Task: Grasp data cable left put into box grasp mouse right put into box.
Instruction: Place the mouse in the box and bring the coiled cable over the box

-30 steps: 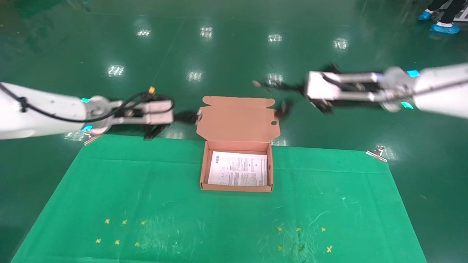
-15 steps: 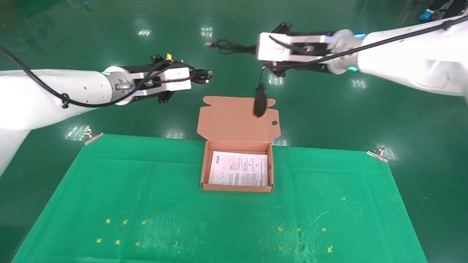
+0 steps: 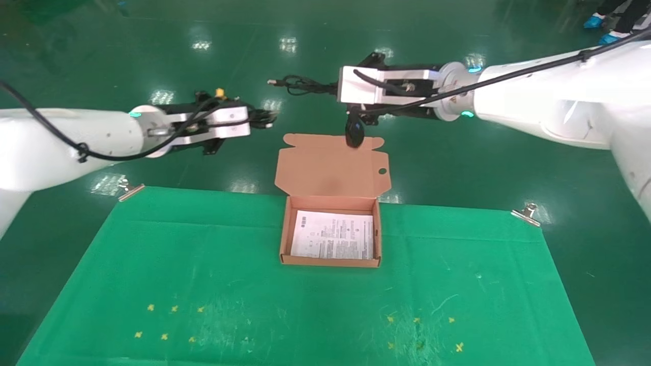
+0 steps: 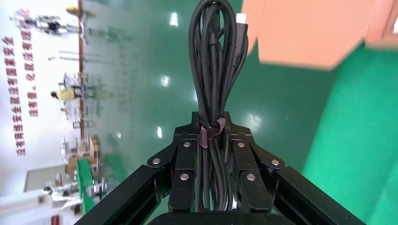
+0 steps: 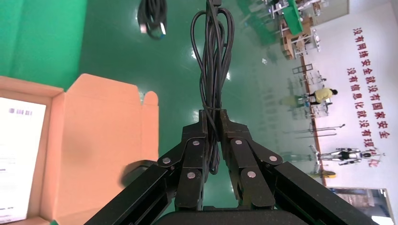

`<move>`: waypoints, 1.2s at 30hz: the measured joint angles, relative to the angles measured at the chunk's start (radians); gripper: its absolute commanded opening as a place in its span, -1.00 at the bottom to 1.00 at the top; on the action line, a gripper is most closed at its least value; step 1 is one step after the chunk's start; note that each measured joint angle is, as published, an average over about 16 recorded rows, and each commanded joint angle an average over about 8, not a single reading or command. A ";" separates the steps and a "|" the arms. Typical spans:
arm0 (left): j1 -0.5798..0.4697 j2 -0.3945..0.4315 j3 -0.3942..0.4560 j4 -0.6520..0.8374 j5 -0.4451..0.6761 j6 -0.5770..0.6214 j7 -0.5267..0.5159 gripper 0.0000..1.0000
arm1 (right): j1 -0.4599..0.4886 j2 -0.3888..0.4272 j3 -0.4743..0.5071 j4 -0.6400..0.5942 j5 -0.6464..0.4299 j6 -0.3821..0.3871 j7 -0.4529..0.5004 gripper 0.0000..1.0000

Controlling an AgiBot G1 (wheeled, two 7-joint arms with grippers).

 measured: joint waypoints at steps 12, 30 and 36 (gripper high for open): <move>0.003 -0.042 0.016 0.058 0.122 0.038 -0.091 -1.00 | -0.077 -0.021 -0.039 0.013 0.026 -0.008 0.038 -1.00; 0.001 -0.049 0.031 0.050 0.268 0.082 -0.227 -1.00 | -0.219 -0.030 -0.191 0.106 0.130 0.050 0.229 -1.00; 0.005 -0.052 0.032 0.034 0.278 0.089 -0.241 -1.00 | -0.257 -0.029 -0.240 0.078 0.169 0.091 0.323 -1.00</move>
